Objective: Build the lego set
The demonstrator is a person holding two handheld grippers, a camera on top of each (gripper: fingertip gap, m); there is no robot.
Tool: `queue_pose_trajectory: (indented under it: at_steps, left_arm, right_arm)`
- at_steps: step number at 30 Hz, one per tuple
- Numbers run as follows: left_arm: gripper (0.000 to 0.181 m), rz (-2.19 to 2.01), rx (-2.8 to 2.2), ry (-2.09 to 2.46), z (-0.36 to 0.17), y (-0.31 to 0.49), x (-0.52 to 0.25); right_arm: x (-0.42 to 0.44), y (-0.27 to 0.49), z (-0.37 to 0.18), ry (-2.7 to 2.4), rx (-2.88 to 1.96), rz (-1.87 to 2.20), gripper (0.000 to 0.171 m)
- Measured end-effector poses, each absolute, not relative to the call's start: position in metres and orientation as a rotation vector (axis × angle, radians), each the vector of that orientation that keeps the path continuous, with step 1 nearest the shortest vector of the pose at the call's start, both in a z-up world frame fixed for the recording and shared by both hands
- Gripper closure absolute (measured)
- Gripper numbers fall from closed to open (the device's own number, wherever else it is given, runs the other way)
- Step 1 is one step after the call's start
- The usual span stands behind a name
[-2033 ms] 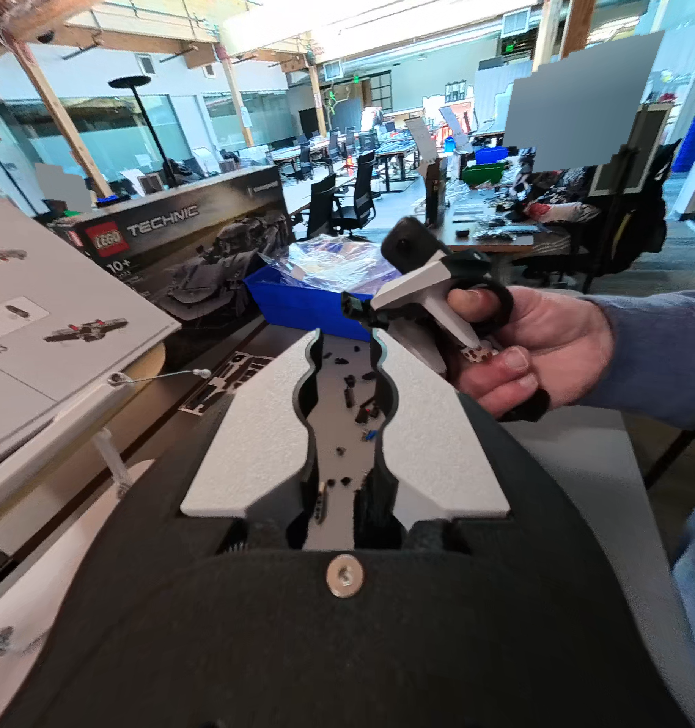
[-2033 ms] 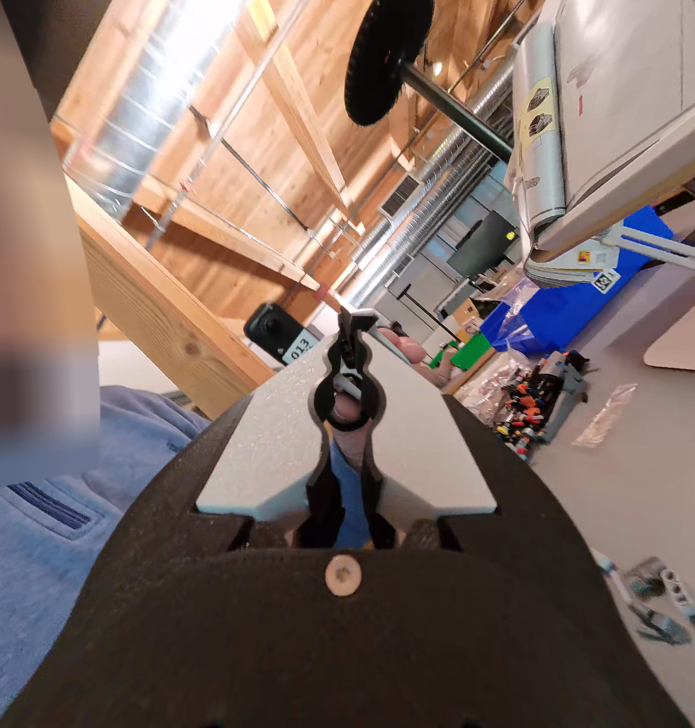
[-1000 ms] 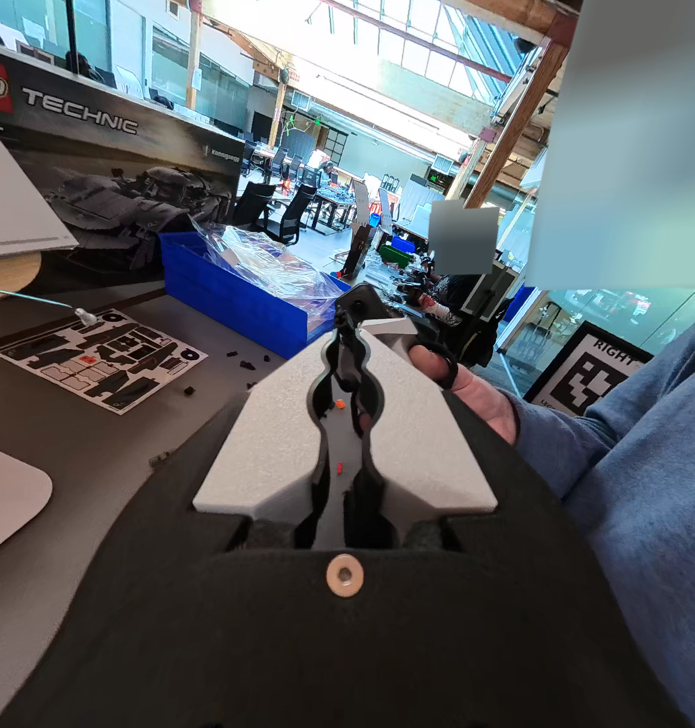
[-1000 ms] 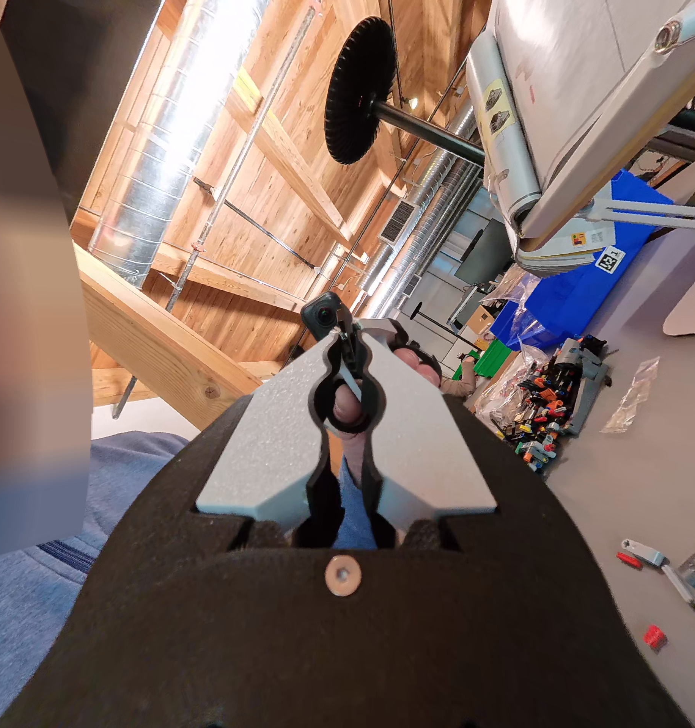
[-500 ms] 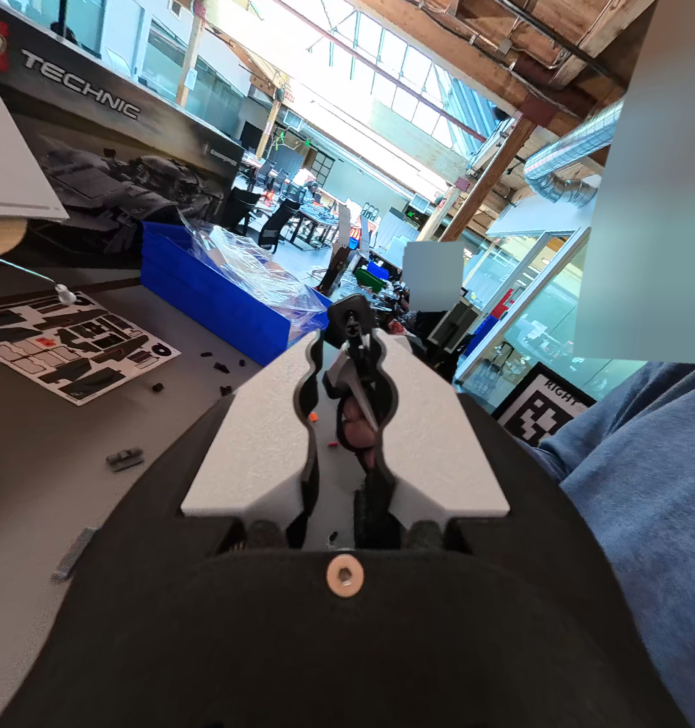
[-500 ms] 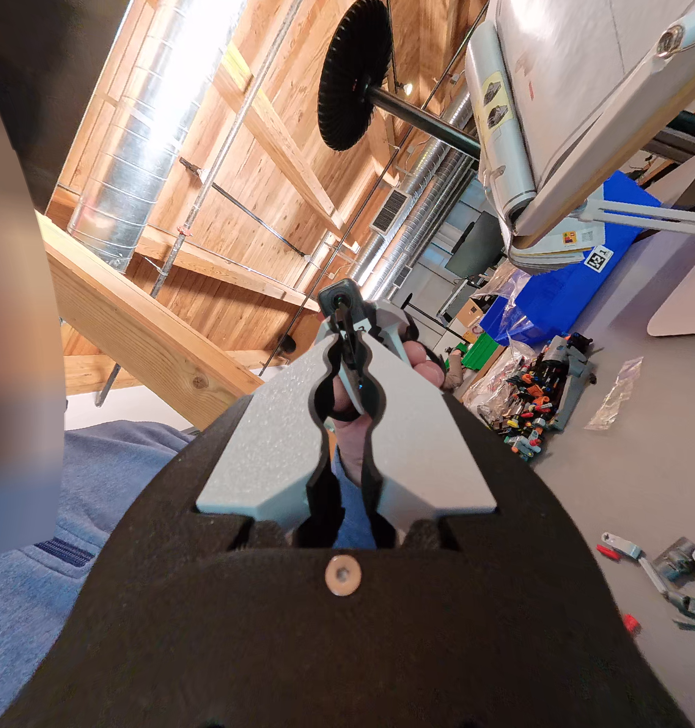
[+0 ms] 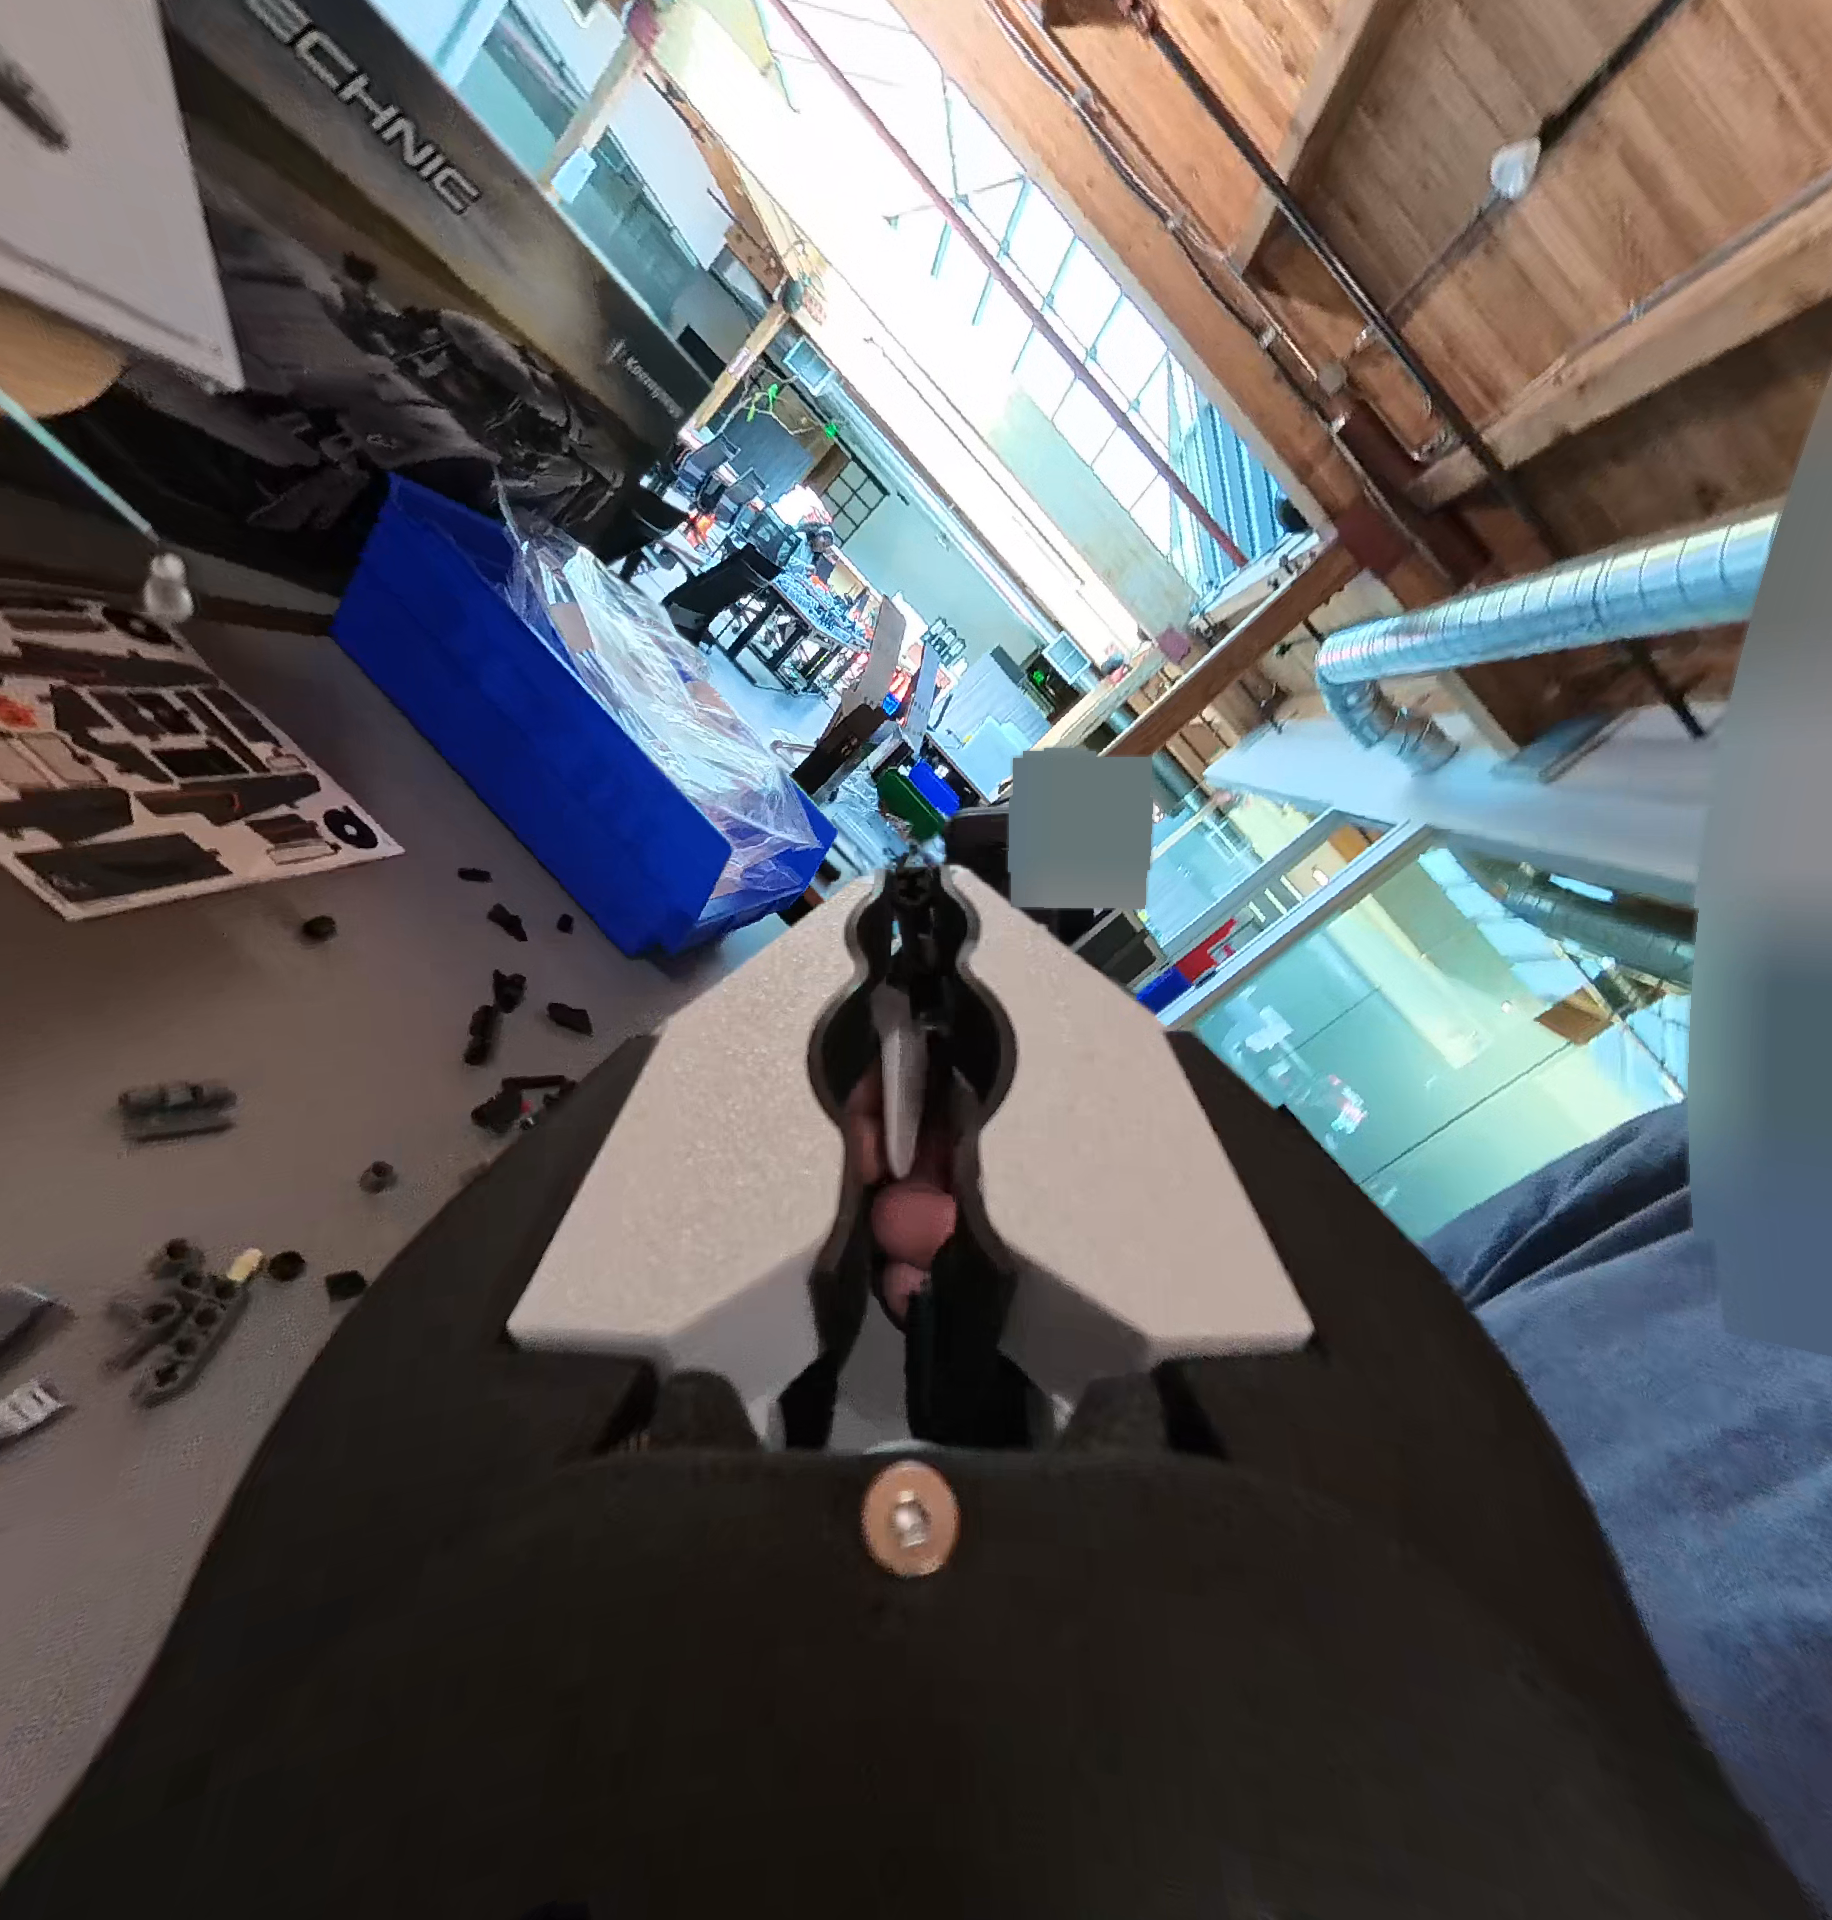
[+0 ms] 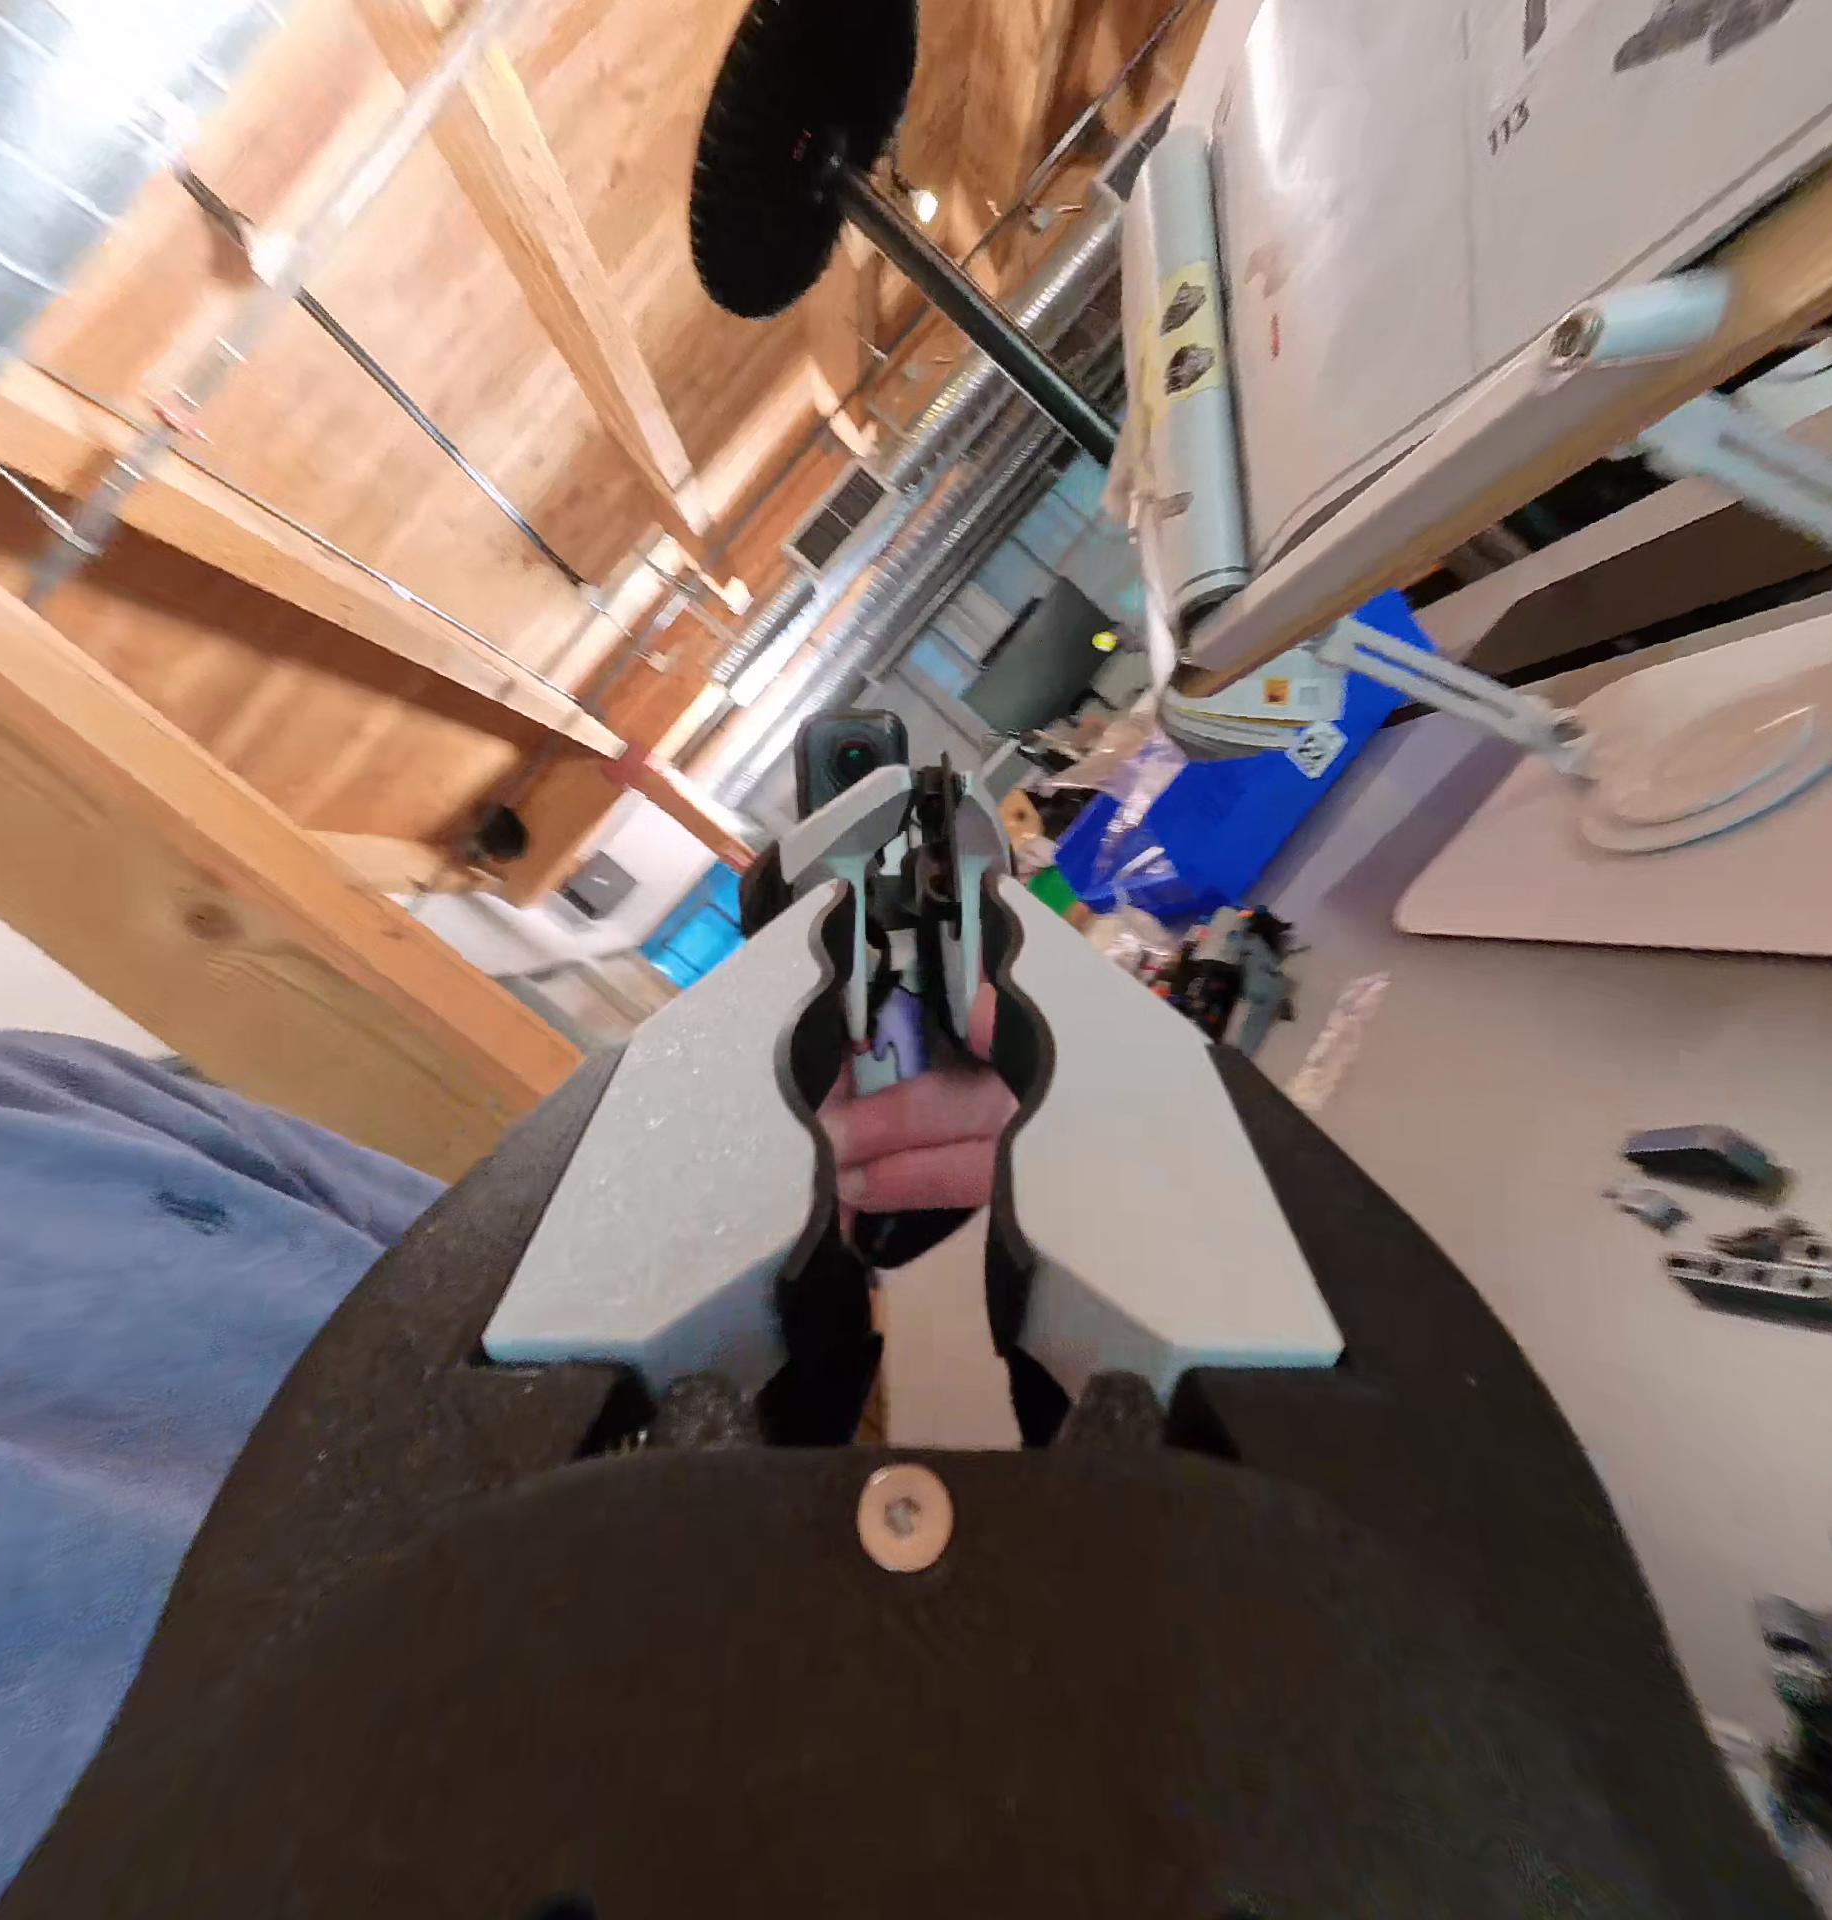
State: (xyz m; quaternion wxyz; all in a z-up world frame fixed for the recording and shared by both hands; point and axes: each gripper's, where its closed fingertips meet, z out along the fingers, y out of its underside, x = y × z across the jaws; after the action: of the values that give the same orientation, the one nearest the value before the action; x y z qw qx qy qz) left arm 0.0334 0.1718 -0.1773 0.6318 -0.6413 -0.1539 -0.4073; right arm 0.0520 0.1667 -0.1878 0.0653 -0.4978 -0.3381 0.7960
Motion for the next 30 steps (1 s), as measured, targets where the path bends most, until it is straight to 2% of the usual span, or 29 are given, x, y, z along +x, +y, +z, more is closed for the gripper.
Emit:
queue_pose_trajectory:
  at_steps: [6,10,30]
  left_arm:
    - [0.176,-1.04,-1.433,-0.469,-0.187,0.176,0.031]
    - [0.176,-1.069,-1.421,-0.492,-0.189,0.178,0.033]
    - [0.177,-1.028,-1.404,-0.505,-0.19,0.177,0.034]
  right_arm:
    - [0.047,0.164,-0.201,-1.196,-1.496,2.027,0.148]
    - [0.045,0.164,-0.203,-1.164,-1.521,2.114,0.165]
    - [0.048,0.17,-0.198,-0.951,-1.556,2.456,0.168]
